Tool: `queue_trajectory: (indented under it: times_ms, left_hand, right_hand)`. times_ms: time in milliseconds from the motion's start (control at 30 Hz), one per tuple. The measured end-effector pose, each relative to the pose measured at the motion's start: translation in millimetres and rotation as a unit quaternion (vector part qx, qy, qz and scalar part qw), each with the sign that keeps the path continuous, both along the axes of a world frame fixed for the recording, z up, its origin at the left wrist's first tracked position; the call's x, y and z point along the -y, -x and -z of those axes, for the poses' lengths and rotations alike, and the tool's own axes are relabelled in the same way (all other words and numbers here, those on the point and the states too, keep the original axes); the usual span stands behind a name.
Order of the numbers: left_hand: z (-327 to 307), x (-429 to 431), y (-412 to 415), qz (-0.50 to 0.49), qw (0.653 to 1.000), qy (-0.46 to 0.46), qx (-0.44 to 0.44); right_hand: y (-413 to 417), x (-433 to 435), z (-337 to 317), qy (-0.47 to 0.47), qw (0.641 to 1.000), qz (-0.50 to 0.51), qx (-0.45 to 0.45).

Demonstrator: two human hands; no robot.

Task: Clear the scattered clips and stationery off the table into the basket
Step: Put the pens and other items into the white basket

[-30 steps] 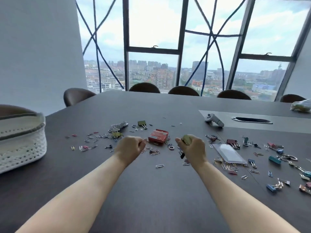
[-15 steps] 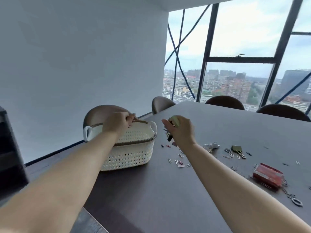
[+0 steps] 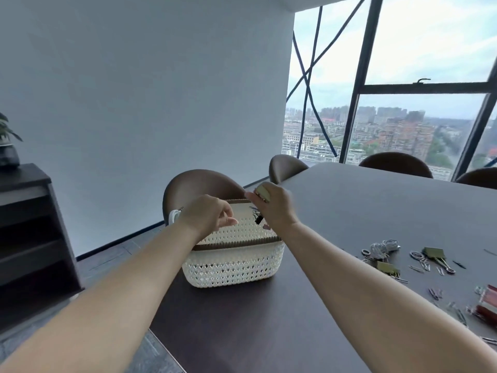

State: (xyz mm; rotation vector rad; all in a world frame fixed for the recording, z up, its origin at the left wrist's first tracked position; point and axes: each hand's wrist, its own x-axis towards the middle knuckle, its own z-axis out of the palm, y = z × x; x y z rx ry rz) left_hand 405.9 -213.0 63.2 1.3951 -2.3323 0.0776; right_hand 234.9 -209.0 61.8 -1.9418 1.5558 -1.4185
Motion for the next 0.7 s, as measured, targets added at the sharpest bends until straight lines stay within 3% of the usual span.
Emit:
queue_trajectory:
  times_ms: [100, 267, 500, 700]
  left_hand:
    - [1.5, -4.9, -9.9, -0.023, 0.999, 0.018, 0.020]
    - [5.5, -17.3, -18.2, -0.031, 0.998, 0.054, 0.008]
    - [12.1, -27.6, 2.6, 0.002, 0.994, 0.111, -0.023]
    - [21.4, -45.6, 89.0, 0.114, 0.970, 0.200, -0.073]
  right_hand:
    - [2.0, 10.0, 4.6, -0.042, 0.995, -0.011, -0.085]
    - [11.3, 6.1, 8.8, -0.074, 0.988, -0.049, -0.123]
    - [26.5, -24.2, 11.9, -0.035, 0.979, -0.004, -0.199]
    - [114.3, -88.2, 27.8, -0.004, 0.971, 0.115, -0.209]
